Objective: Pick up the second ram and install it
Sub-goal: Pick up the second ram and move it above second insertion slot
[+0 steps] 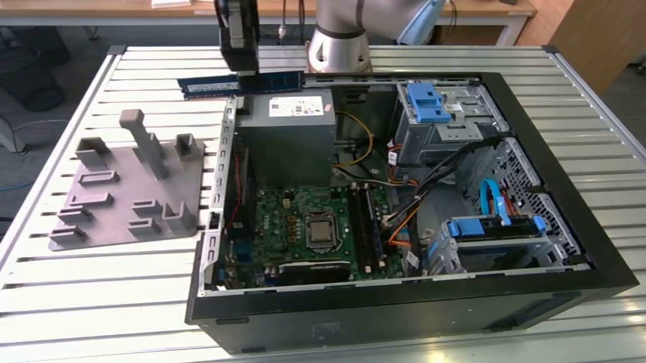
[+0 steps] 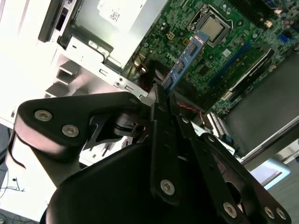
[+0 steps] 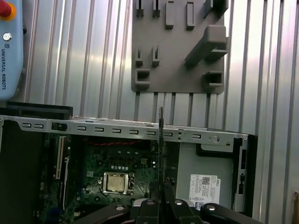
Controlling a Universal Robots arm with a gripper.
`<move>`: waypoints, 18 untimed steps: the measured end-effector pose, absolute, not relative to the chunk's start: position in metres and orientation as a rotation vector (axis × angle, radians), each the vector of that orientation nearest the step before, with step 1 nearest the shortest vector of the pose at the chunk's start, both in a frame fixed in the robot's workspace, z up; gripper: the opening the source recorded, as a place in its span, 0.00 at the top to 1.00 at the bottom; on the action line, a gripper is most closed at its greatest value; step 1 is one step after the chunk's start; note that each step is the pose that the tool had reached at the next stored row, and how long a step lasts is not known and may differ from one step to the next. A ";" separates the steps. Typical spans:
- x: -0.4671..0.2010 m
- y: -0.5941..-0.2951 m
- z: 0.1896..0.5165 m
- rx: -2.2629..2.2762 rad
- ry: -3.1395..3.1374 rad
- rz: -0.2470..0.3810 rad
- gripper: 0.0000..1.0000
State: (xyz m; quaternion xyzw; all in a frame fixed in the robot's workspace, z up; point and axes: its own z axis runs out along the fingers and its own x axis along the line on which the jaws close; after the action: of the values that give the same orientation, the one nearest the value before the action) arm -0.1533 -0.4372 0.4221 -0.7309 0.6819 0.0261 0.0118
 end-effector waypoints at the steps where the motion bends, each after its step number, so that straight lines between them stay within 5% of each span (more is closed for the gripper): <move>1: -0.150 -0.437 0.422 -2.279 2.126 0.082 0.86; 18: -0.111 -0.437 0.422 -2.279 2.127 0.082 0.86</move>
State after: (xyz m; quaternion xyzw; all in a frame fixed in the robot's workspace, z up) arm -0.1108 -0.4372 0.4219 -0.7309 0.6819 0.0263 0.0116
